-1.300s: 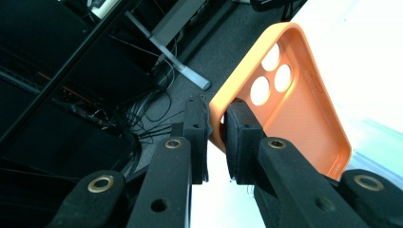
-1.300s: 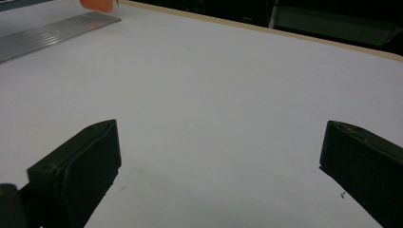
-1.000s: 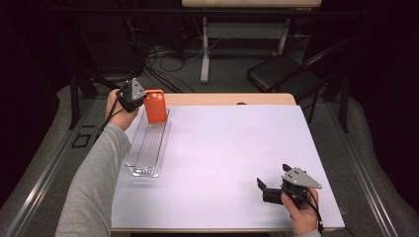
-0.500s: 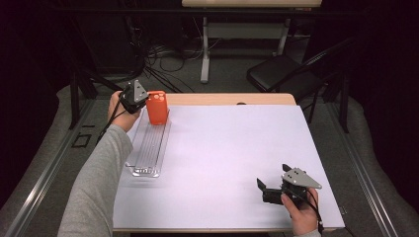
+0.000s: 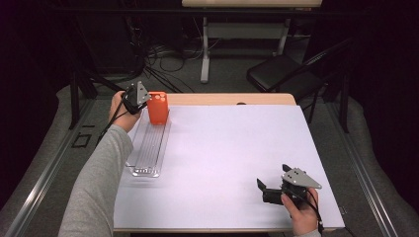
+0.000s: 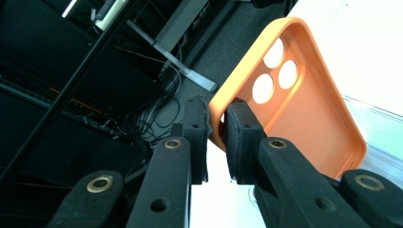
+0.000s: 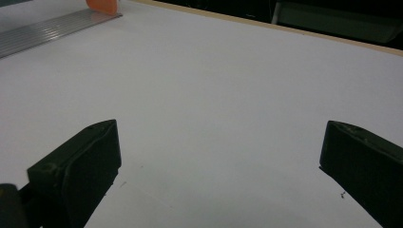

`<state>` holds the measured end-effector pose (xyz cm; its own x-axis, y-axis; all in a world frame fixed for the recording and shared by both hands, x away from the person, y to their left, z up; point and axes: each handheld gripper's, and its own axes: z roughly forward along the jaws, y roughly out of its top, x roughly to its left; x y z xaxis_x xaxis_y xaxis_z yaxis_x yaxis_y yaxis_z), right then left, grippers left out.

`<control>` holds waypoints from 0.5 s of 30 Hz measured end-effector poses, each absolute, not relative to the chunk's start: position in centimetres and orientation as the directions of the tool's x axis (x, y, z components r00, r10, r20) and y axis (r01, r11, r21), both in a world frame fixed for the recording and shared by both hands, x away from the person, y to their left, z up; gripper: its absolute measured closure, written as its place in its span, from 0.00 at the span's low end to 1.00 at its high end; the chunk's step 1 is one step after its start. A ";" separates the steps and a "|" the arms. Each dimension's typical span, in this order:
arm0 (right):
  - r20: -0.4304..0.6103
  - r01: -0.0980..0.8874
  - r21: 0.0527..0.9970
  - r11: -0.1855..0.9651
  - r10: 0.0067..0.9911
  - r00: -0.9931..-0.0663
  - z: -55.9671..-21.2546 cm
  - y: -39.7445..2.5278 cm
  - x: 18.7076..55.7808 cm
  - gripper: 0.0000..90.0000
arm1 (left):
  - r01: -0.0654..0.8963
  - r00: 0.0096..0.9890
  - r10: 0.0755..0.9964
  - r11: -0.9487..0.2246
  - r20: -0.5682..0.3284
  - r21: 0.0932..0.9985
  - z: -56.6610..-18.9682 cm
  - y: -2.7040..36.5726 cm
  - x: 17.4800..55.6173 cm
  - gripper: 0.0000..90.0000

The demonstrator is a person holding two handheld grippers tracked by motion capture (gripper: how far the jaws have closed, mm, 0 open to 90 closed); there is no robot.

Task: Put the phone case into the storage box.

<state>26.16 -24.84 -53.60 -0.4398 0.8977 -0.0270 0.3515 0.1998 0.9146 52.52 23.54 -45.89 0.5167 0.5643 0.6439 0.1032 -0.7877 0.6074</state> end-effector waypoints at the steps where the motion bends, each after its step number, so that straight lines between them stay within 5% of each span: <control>1: -0.026 0.352 0.915 0.199 0.898 -0.439 -53.6 -24.8 26.2 0.00 | 0.101 0.514 0.554 -0.798 0.655 0.594 -45.9 23.5 52.5 0.89; 15: -0.026 0.357 0.912 0.201 0.898 -0.438 -53.8 -24.9 26.1 0.00 | 0.104 0.487 0.512 -0.838 0.708 0.535 -46.3 23.5 52.8 0.88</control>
